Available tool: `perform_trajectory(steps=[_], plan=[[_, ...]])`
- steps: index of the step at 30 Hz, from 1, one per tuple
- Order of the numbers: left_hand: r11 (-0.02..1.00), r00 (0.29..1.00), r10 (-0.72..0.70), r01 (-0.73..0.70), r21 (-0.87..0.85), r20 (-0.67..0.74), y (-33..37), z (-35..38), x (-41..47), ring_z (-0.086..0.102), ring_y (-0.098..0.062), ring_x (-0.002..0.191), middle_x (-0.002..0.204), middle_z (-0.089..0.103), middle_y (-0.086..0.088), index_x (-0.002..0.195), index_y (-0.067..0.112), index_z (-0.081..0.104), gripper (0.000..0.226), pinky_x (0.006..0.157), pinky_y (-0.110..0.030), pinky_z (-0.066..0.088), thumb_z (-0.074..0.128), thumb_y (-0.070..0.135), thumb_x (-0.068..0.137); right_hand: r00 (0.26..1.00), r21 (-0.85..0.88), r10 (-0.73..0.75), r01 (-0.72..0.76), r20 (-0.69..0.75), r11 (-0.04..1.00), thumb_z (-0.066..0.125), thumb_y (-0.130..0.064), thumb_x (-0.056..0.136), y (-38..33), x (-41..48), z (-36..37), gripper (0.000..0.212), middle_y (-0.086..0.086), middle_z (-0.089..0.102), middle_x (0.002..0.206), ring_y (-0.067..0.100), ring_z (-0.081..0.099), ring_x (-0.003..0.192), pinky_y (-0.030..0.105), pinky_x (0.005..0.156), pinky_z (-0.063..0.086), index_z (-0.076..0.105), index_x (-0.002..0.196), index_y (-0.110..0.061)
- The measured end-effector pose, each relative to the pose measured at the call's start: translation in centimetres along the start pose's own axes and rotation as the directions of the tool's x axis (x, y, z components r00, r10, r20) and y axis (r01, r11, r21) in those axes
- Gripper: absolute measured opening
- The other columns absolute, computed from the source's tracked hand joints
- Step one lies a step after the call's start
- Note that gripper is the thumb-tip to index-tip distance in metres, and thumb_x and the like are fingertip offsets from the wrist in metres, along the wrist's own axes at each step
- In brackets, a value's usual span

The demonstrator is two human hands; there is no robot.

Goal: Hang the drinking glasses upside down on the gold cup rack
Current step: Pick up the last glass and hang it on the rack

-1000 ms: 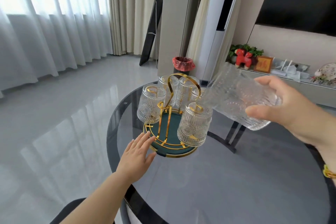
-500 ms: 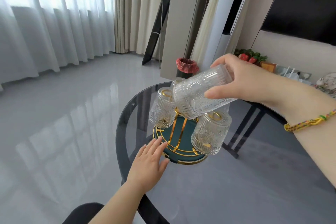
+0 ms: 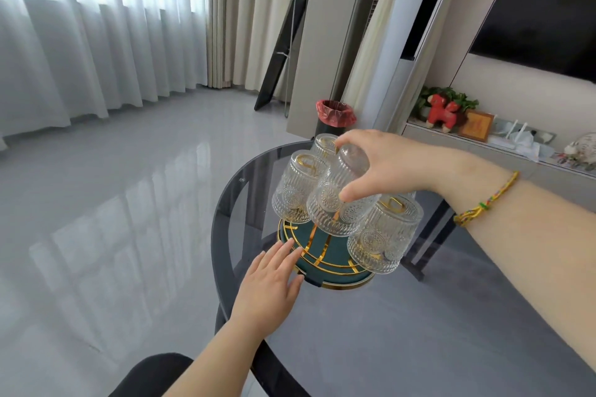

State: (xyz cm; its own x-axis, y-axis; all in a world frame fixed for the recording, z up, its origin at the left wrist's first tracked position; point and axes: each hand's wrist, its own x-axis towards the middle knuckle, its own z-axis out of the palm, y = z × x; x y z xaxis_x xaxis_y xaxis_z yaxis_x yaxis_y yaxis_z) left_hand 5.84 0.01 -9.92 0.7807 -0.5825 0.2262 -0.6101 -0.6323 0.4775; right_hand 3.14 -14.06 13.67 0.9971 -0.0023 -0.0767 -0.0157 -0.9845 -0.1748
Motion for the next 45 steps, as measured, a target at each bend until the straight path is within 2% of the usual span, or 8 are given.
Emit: perform_trajectory(steps=[3, 11, 16, 25, 31, 40, 42, 45], plan=[[1.000, 1.000, -0.002, 0.002, -0.003, 0.005, 0.1, -0.1, 0.0, 0.000, -0.010, 0.140, 0.153, 0.009, 0.008, 0.138, 0.032, 0.011, 0.048, 0.111, -0.027, -0.005, 0.026, 0.041, 0.093, 1.000, 0.001, 0.005, -0.005, 0.020, 1.000, 0.072, -0.038, 0.065, -0.1, 0.7, 1.5, 0.088, 0.004, 0.029, 0.146, 0.020, 0.032, 0.130, 0.030, 0.100, 0.031, 0.022, 0.136, -0.019], [1.000, 1.000, 0.002, -0.002, -0.013, 0.004, 0.0, 0.1, 0.0, 0.002, -0.010, 0.140, 0.153, 0.010, 0.009, 0.138, 0.032, 0.011, 0.047, 0.112, -0.028, -0.003, 0.028, 0.039, 0.094, 0.997, 0.004, 0.042, -0.042, 0.072, 0.999, 0.072, -0.035, 0.066, 0.1, 1.5, 4.0, 0.096, 0.008, 0.023, 0.149, 0.024, 0.026, 0.134, 0.034, 0.103, 0.030, 0.012, 0.139, -0.015], [1.000, 1.000, 0.009, -0.010, -0.018, -0.014, -0.1, 0.2, 0.0, 0.004, -0.010, 0.140, 0.152, 0.012, 0.009, 0.137, 0.031, 0.014, 0.046, 0.114, -0.028, 0.001, 0.029, 0.037, 0.094, 0.997, 0.036, 0.042, -0.044, 0.065, 0.998, 0.073, -0.034, 0.066, 0.1, 1.5, 4.9, 0.097, 0.009, 0.027, 0.147, 0.025, 0.030, 0.131, 0.035, 0.100, 0.033, 0.011, 0.139, -0.015], [1.000, 1.000, 0.004, -0.004, -0.009, -0.017, -0.1, 0.3, -0.1, 0.005, -0.010, 0.140, 0.152, 0.013, 0.008, 0.137, 0.031, 0.016, 0.046, 0.112, -0.027, -0.001, 0.029, 0.037, 0.094, 0.997, 0.133, 0.062, -0.067, 0.043, 0.989, 0.073, -0.043, 0.064, 0.5, 1.5, 5.3, 0.104, 0.008, 0.022, 0.150, 0.024, 0.026, 0.134, 0.036, 0.104, 0.030, 0.006, 0.140, -0.019], [1.000, 1.000, -0.004, 0.004, -0.008, -0.007, 0.0, 0.1, -0.1, 0.005, -0.010, 0.140, 0.152, 0.013, 0.007, 0.137, 0.030, 0.016, 0.045, 0.113, -0.027, 0.001, 0.028, 0.036, 0.094, 0.990, 0.217, 0.124, -0.107, -0.066, 0.970, 0.063, -0.056, 0.066, 0.4, 2.2, 4.5, 0.094, 0.006, 0.026, 0.149, 0.024, 0.031, 0.132, 0.036, 0.103, 0.031, 0.013, 0.139, -0.023], [1.000, 1.000, -0.006, 0.006, -0.009, -0.007, -0.1, 0.2, -0.1, 0.006, -0.010, 0.140, 0.152, 0.013, 0.007, 0.137, 0.030, 0.016, 0.046, 0.113, -0.027, 0.001, 0.029, 0.036, 0.094, 0.977, 0.352, 0.203, -0.166, -0.069, 0.921, 0.065, -0.040, 0.072, -0.1, 3.7, 4.5, 0.086, 0.012, 0.034, 0.144, 0.027, 0.038, 0.127, 0.038, 0.098, 0.036, 0.016, 0.138, -0.015], [1.000, 1.000, 0.000, -0.001, -0.010, -0.015, -0.2, 0.2, -0.1, 0.006, -0.010, 0.140, 0.152, 0.014, 0.007, 0.137, 0.029, 0.017, 0.045, 0.113, -0.026, 0.000, 0.030, 0.035, 0.094, 0.967, 0.354, 0.213, -0.152, -0.138, 0.923, 0.063, -0.036, 0.075, -0.2, 3.7, 4.5, 0.073, 0.011, 0.040, 0.137, 0.025, 0.044, 0.120, 0.035, 0.090, 0.039, 0.026, 0.134, -0.013], [1.000, 1.000, -0.001, 0.001, -0.013, -0.020, -0.2, 0.3, -0.1, 0.007, -0.010, 0.140, 0.152, 0.013, 0.007, 0.137, 0.030, 0.018, 0.045, 0.111, -0.025, -0.001, 0.030, 0.035, 0.094, 0.953, 0.327, 0.221, -0.146, -0.207, 0.934, 0.057, -0.034, 0.078, -0.6, 3.8, 4.5, 0.051, 0.006, 0.049, 0.109, 0.021, 0.048, 0.096, 0.031, 0.073, 0.037, 0.040, 0.120, -0.010]])
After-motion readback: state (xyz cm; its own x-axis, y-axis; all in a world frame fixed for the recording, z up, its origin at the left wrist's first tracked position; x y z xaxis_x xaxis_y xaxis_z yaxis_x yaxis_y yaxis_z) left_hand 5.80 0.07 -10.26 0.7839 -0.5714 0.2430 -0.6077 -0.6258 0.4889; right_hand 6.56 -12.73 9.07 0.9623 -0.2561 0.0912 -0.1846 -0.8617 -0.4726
